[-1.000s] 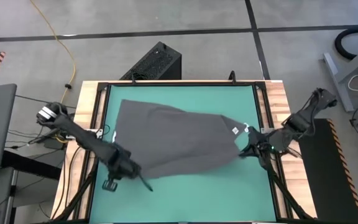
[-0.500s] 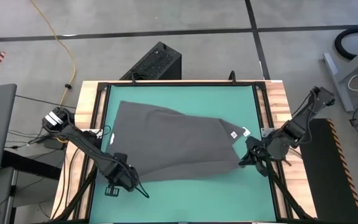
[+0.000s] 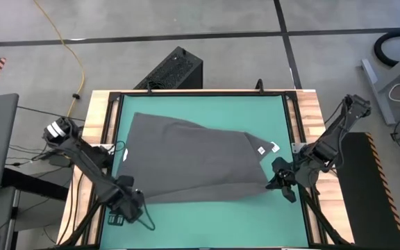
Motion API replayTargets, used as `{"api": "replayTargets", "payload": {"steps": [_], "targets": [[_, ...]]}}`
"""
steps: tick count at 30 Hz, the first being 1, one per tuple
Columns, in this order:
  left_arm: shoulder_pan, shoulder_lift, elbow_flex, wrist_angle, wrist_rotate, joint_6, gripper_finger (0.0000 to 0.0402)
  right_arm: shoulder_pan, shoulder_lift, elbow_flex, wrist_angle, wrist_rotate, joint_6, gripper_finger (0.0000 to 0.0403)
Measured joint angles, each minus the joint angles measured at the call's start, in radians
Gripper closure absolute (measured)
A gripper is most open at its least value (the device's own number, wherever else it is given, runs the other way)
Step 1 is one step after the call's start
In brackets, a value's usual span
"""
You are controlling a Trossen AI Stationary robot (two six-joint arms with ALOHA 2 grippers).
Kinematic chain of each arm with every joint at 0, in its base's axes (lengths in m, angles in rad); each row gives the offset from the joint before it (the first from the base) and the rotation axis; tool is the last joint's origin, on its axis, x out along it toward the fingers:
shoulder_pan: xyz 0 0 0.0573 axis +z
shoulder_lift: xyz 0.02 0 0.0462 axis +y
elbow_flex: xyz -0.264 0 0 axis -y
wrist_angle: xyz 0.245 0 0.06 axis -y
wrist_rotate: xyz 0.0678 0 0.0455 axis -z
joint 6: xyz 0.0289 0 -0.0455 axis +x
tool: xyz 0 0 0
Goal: Roll towel into tight, uniform cylinder
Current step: Fold the gray towel
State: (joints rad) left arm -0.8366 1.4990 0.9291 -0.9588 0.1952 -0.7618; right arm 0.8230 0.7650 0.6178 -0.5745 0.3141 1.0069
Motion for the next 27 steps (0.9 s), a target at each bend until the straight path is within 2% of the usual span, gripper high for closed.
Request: {"api": "replayTargets", "payload": {"steps": [7, 11, 17, 20, 25, 27], "targets": [[-0.084, 0.0, -0.027, 0.037, -0.043, -0.108, 0.0227, 0.0, 0.0, 0.0, 0.0, 0.003, -0.02, 0.0378], [-0.108, 0.015, -0.081, 0.097, -0.044, -0.155, 0.0227, 0.0, 0.0, 0.0, 0.0, 0.003, -0.02, 0.0378], [-0.109, 0.027, -0.145, 0.104, -0.047, -0.232, 0.0231, 0.0, 0.0, 0.001, 0.001, 0.009, -0.021, 0.0378], [-0.112, 0.027, -0.159, 0.105, -0.052, -0.225, 0.0261, 0.0, 0.0, 0.001, 0.002, 0.01, -0.021, 0.0378], [-0.11, 0.026, -0.157, 0.101, -0.055, -0.167, 0.038, 0.0, 0.0, 0.001, 0.016, 0.01, -0.021, 0.0378], [-0.106, 0.018, -0.146, 0.088, -0.07, -0.156, 0.0391, 0.0, 0.0, 0.001, 0.02, 0.01, -0.021, 0.0378]]}}
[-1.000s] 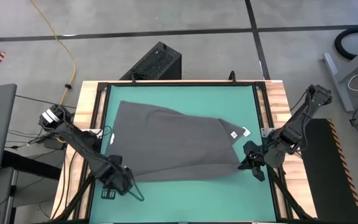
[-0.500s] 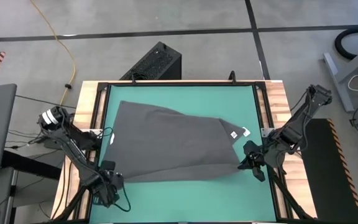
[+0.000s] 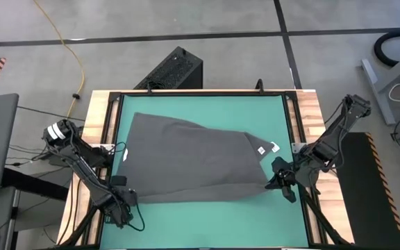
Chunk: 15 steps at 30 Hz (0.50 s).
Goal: Roll towel into tight, uniform cylinder
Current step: Fold the gray towel
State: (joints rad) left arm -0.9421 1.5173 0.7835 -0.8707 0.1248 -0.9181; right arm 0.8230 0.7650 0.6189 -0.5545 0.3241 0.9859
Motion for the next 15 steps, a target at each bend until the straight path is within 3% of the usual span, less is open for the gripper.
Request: {"api": "replayTargets", "payload": {"steps": [3, 7, 11, 15], "targets": [[0.007, -0.035, 0.036, -0.066, -0.034, 0.039, 0.0399, 0.002, 0.0, 0.0, 0.018, -0.005, 0.0, 0.0378], [0.026, -0.135, 0.114, -0.24, -0.16, 0.043, 0.0401, 0.03, -0.013, 0.0, 0.065, -0.029, -0.04, 0.0378], [0.054, -0.272, 0.211, -0.377, -0.365, 0.042, 0.0401, 0.061, -0.047, 0.023, 0.168, -0.01, -0.194, 0.0378], [0.082, -0.401, 0.292, -0.394, -0.601, 0.07, 0.0401, 0.09, -0.072, 0.069, 0.286, 0.0, -0.475, 0.0378]]}}
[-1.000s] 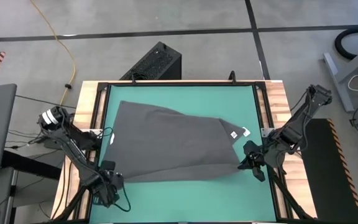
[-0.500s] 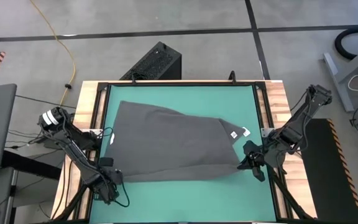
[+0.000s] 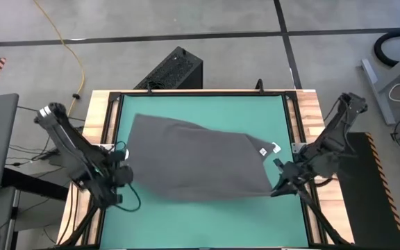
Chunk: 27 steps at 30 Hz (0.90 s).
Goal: Roll towel into tight, uniform cylinder
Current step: Fold the gray towel
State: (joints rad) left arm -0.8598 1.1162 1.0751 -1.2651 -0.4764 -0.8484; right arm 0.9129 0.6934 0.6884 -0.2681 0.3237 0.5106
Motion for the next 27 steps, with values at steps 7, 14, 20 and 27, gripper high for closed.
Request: {"api": "replayTargets", "payload": {"steps": [7, 14, 20, 27], "targets": [[0.011, -0.154, 0.142, 0.029, -0.435, 0.26, 0.0401, 0.016, -0.069, 0.148, -0.02, 0.042, -0.504, 0.0378], [0.135, -0.262, 0.18, 0.013, -0.644, 0.379, 0.0401, -0.077, -0.191, 0.279, -0.314, 0.489, -0.633, 0.0378], [0.342, -0.25, 0.18, 0.043, -0.677, 0.449, 0.0401, -0.201, -0.35, 0.29, -0.353, 0.678, -0.717, 0.0378], [0.667, -0.2, 0.179, 0.373, -0.498, 0.88, 0.0401, -0.253, -0.522, 0.291, -0.108, 0.676, -0.908, 0.0378]]}}
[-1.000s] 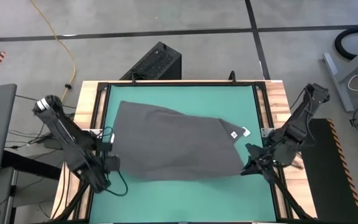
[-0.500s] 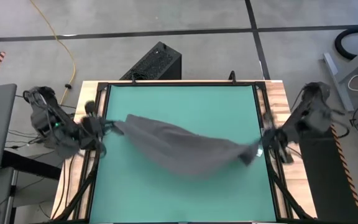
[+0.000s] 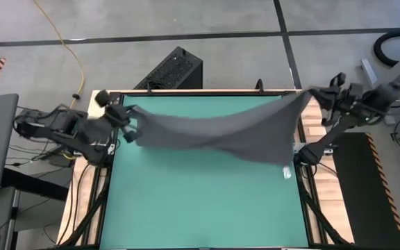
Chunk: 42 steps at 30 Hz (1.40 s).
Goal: Roll towel into tight, uniform cylinder
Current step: Fold the gray towel
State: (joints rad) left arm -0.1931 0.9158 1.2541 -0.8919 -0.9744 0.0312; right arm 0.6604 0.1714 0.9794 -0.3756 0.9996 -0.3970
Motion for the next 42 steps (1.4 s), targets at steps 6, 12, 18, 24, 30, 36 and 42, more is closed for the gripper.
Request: {"api": "replayTargets", "payload": {"steps": [6, 12, 18, 24, 30, 36, 42], "targets": [[0.304, 0.044, 0.0, 0.322, 0.363, 0.294, 0.0401, 0.049, -0.015, 0.0, 0.137, -0.008, -0.126, 0.0378], [0.563, 0.057, 0.0, 0.401, 0.581, 0.35, 0.0401, 0.138, 0.035, -0.003, 0.256, -0.008, -0.272, 0.0378], [0.726, 0.045, 0.0, 0.408, 0.744, 0.284, 0.0401, 0.246, 0.062, -0.003, 0.409, 0.039, -0.467, 0.0378], [0.764, 0.046, 0.0, 0.425, 0.805, 0.275, 0.0401, 0.318, 0.061, -0.003, 0.497, 0.076, -0.553, 0.0378], [0.777, 0.046, 0.001, 0.444, 0.811, 0.28, 0.0401, 0.369, 0.061, -0.003, 0.51, 0.158, -0.555, 0.0378], [0.78, 0.046, 0.001, 0.45, 0.812, 0.294, 0.0401, 0.378, 0.061, -0.003, 0.649, 0.187, -0.607, 0.0379], [0.78, 0.046, 0.074, 0.44, 0.845, 0.305, 0.0401, 0.414, 0.06, -0.001, 0.834, 0.238, -0.694, 0.0382]]}}
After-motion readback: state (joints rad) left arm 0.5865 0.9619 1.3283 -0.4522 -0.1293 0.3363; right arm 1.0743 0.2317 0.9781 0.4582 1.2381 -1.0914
